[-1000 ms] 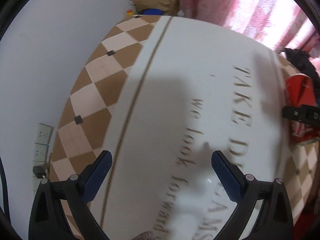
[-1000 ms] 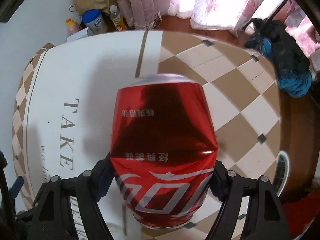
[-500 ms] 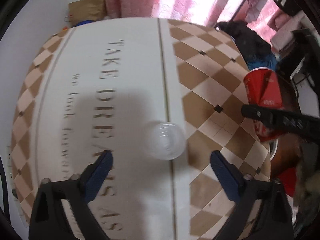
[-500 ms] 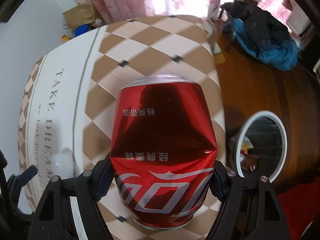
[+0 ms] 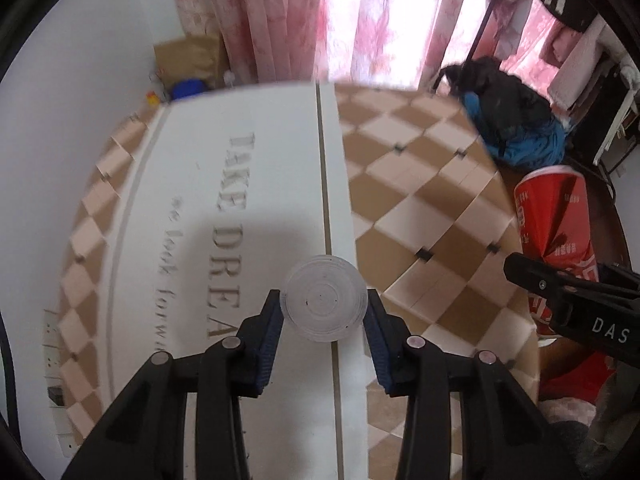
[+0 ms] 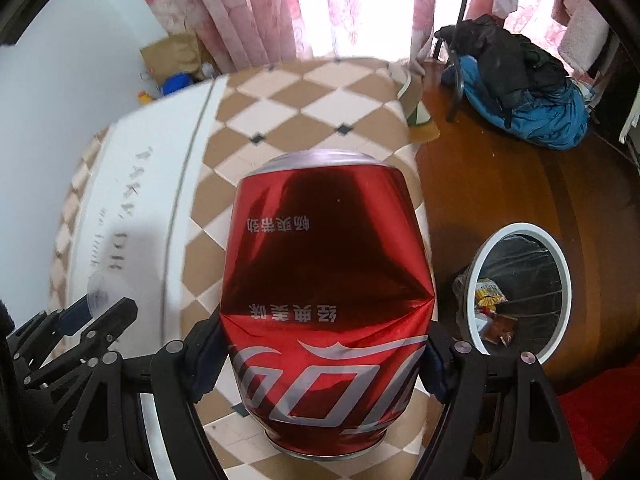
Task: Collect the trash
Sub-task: 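Grasp the red cola can with the right tool while the left tool grasps the clear lid, then carry the cola can and clear lid over the bin and open both tools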
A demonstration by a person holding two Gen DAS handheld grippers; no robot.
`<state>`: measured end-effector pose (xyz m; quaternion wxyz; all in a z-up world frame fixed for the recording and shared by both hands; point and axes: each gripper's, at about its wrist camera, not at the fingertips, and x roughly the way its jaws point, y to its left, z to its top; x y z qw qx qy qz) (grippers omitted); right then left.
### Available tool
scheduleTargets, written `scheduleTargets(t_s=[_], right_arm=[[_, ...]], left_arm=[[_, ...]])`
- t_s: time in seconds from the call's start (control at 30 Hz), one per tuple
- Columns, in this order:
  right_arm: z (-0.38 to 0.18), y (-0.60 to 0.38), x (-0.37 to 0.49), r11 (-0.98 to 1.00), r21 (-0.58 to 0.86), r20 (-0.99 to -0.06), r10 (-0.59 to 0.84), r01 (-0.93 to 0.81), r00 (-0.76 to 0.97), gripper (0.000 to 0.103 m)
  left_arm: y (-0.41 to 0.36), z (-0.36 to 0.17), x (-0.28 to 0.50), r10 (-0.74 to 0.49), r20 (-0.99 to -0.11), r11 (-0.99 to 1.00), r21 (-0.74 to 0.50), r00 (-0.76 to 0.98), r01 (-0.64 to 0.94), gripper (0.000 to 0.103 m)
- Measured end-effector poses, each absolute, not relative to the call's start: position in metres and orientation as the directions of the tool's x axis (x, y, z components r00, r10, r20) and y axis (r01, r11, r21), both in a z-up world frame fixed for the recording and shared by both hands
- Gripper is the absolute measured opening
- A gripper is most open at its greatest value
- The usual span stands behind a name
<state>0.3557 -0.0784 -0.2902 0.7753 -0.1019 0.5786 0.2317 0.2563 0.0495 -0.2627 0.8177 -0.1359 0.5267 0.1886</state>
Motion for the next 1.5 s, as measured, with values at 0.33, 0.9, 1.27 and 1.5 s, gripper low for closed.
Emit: scheduleTargets(t_s=[0.33,0.9,1.27,1.5], right_arm=[[-0.193,-0.166,0.362,0.886,0.242,-0.857,0.386,-0.395,0.342,0.080],[-0.199,-0.389,0.436,0.962,0.243,-0.872,0.272,-0.122,0.406,0.080],[-0.342,-0.446,0.490,0.979,0.206,-0.958,0.202,-0.002,0.202,0.080],[-0.393,-0.454,0.514,0.981,0.192,-0.971,0.187,0.021,0.148,0.081]], left_arm=[[-0.010,-0.162,0.277,0.181,-0.821,0.930,-0.036,0.541,-0.367,0.036],[-0.198,-0.200,0.426,-0.112,-0.849,0.979,-0.184,0.517,-0.091,0.036],[-0.247,-0.313,0.495,-0.254,-0.930,0.962,-0.272,0.265,-0.036,0.038],[-0.239,-0.329,0.503,-0.223,-0.943,0.961,-0.255,0.248,-0.104,0.097]])
